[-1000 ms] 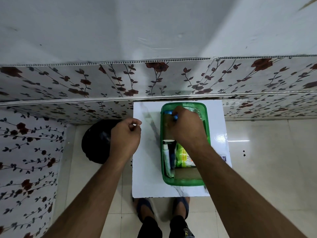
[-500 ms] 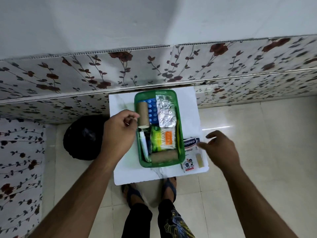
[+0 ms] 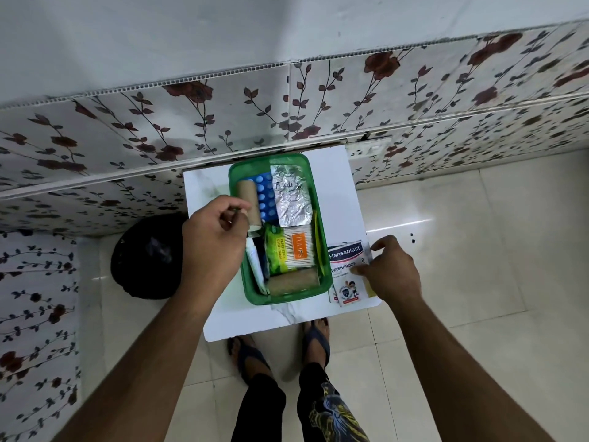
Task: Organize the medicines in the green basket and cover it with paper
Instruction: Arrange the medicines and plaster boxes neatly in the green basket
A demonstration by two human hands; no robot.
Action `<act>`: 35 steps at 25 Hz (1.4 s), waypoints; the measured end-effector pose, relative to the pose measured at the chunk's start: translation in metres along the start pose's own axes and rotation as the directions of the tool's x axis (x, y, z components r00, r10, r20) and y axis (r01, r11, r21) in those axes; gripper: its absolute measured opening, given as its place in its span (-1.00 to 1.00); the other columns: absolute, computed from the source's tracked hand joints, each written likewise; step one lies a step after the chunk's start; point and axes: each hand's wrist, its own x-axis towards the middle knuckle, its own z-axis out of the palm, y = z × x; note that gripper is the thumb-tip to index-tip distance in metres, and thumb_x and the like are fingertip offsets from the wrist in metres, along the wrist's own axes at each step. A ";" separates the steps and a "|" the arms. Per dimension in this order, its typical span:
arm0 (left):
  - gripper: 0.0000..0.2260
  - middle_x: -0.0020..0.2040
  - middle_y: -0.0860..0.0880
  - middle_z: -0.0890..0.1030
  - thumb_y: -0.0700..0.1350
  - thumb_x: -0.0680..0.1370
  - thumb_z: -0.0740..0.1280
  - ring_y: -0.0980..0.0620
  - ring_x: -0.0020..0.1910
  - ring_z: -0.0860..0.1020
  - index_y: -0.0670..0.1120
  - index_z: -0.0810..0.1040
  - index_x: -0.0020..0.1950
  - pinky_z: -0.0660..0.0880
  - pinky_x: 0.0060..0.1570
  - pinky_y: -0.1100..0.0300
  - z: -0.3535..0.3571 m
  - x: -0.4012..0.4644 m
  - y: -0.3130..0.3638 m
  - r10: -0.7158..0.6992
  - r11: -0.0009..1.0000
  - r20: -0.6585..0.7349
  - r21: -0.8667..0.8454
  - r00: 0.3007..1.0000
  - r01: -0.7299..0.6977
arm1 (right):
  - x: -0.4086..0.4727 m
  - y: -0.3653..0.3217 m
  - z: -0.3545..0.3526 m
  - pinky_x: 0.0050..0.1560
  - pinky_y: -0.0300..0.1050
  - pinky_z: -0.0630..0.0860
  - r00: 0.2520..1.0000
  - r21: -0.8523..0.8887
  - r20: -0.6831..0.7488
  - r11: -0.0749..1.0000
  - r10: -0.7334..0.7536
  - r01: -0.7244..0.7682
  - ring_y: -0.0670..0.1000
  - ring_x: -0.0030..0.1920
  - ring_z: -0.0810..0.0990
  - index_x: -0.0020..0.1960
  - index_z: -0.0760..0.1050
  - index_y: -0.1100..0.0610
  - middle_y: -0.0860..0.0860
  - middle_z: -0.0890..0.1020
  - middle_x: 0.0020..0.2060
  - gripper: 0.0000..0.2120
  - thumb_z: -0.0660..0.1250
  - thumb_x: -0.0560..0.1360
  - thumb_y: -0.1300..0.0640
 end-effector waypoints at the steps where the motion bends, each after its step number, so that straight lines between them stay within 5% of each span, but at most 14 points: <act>1: -0.81 -0.28 0.00 0.61 -0.25 0.53 0.31 0.13 -0.36 0.52 0.00 0.66 -0.08 0.44 -0.35 0.34 0.001 -0.001 0.003 0.007 1.000 0.004 -0.003 1.000 -0.007 | 0.001 0.000 -0.003 -0.19 -0.08 0.51 1.000 0.036 0.023 0.999 0.008 -0.009 0.04 -0.18 0.62 0.10 0.40 0.04 -0.02 0.65 -0.19 -0.54 0.57 0.32 0.06; 6: -0.83 -0.25 0.01 0.59 -0.21 0.54 0.35 0.17 -0.37 0.50 0.06 0.64 -0.02 0.46 -0.36 0.27 0.012 -0.012 0.025 0.049 0.998 0.097 -0.037 0.994 -0.046 | -0.008 -0.004 -0.041 -0.31 -0.14 0.44 0.997 0.325 0.056 0.945 -0.049 0.028 0.08 -0.22 0.66 -0.15 0.54 0.13 -0.02 0.66 -0.29 -0.79 0.56 0.35 0.20; 9: -0.72 -0.12 0.11 0.62 0.04 0.51 0.40 0.19 -0.18 0.59 0.09 0.56 0.22 0.51 -0.19 0.28 0.028 -0.019 0.045 0.018 1.000 0.334 -0.006 0.943 -0.017 | -0.030 -0.022 -0.068 -0.04 0.16 0.59 0.973 0.673 0.123 0.737 -0.197 0.064 0.25 -0.10 0.69 -0.11 0.57 0.22 0.21 0.72 -0.12 -0.79 0.56 0.34 0.23; 12: -0.77 -0.10 0.03 0.71 -0.01 0.48 0.45 0.07 -0.12 0.67 0.07 0.57 0.13 0.61 -0.05 0.05 0.043 -0.022 0.057 -0.061 0.986 0.471 -0.108 0.880 0.127 | -0.044 -0.049 -0.079 0.05 0.20 0.59 0.912 0.740 0.194 0.664 -0.362 0.107 0.28 -0.04 0.70 -0.01 0.58 0.30 0.29 0.70 -0.05 -0.68 0.55 0.31 0.19; 14: -0.91 -0.13 -0.02 0.73 -0.16 0.51 0.43 0.02 -0.14 0.70 -0.01 0.61 -0.02 0.62 -0.03 -0.05 0.038 -0.017 0.054 -0.093 0.959 0.411 -0.208 0.907 0.192 | -0.041 -0.055 -0.077 -0.20 -0.06 0.60 0.904 0.743 0.223 0.664 -0.364 0.084 0.06 -0.21 0.71 -0.01 0.59 0.25 0.18 0.72 -0.18 -0.73 0.52 0.33 0.20; 16: -0.91 -0.12 -0.01 0.74 -0.21 0.52 0.39 0.01 -0.12 0.71 -0.02 0.61 -0.06 0.62 -0.01 -0.09 0.022 -0.007 0.044 -0.134 0.949 0.289 -0.240 0.948 0.207 | -0.025 -0.043 -0.060 -0.24 -0.15 0.48 0.960 0.604 0.144 0.789 -0.240 0.107 -0.02 -0.25 0.65 -0.01 0.60 0.13 0.08 0.70 -0.19 -0.77 0.54 0.37 0.17; 18: -0.88 -0.14 0.06 0.74 -0.22 0.54 0.38 0.05 -0.13 0.71 0.01 0.61 -0.08 0.62 -0.01 -0.11 0.001 0.003 0.030 -0.176 0.944 0.153 -0.254 0.972 0.211 | -0.009 -0.023 -0.035 -0.16 -0.11 0.47 0.995 0.200 0.038 0.976 -0.095 0.086 0.01 -0.11 0.63 0.12 0.53 0.05 0.07 0.65 -0.01 -0.59 0.57 0.34 0.02; 21: -0.89 -0.15 0.07 0.74 -0.19 0.55 0.38 0.06 -0.15 0.71 -0.03 0.63 0.04 0.64 -0.04 -0.12 -0.021 0.012 0.010 -0.215 0.945 0.026 -0.245 0.976 0.215 | -0.004 -0.007 -0.001 0.04 0.04 0.49 0.997 -0.103 0.035 0.993 -0.062 0.065 0.16 0.15 0.56 0.32 0.34 0.05 0.10 0.50 0.19 -0.22 0.61 0.23 -0.11; 26: -0.84 -0.09 0.05 0.74 -0.19 0.56 0.37 0.03 -0.10 0.71 -0.02 0.65 0.10 0.63 -0.09 -0.01 -0.031 0.016 -0.009 -0.209 0.948 0.025 -0.239 0.978 0.209 | -0.001 -0.006 0.004 -0.05 0.02 0.58 1.000 0.008 -0.026 1.000 -0.006 0.007 0.09 -0.04 0.65 0.19 0.47 0.00 0.02 0.67 0.03 -0.46 0.56 0.28 -0.06; 31: -0.71 -0.06 0.06 0.72 -0.26 0.56 0.35 0.17 -0.17 0.69 -0.01 0.53 0.24 0.61 -0.18 0.12 -0.035 0.016 -0.007 -0.209 0.951 -0.032 -0.241 0.977 0.195 | -0.006 -0.018 -0.022 -0.35 -0.22 0.39 0.988 0.168 -0.152 0.985 -0.018 0.044 -0.11 -0.27 0.57 0.00 0.56 0.03 -0.01 0.69 -0.14 -0.87 0.42 0.46 0.13; 35: -0.65 -0.12 0.03 0.64 -0.25 0.56 0.35 0.15 -0.20 0.64 0.07 0.45 0.27 0.52 -0.38 0.33 -0.009 0.026 0.017 -0.145 0.980 0.067 -0.128 0.987 0.152 | -0.014 -0.046 -0.048 -0.31 -0.21 0.44 0.960 0.411 -0.276 0.899 -0.038 0.154 -0.01 -0.21 0.63 0.05 0.58 0.04 -0.05 0.63 -0.20 -0.86 0.41 0.49 0.17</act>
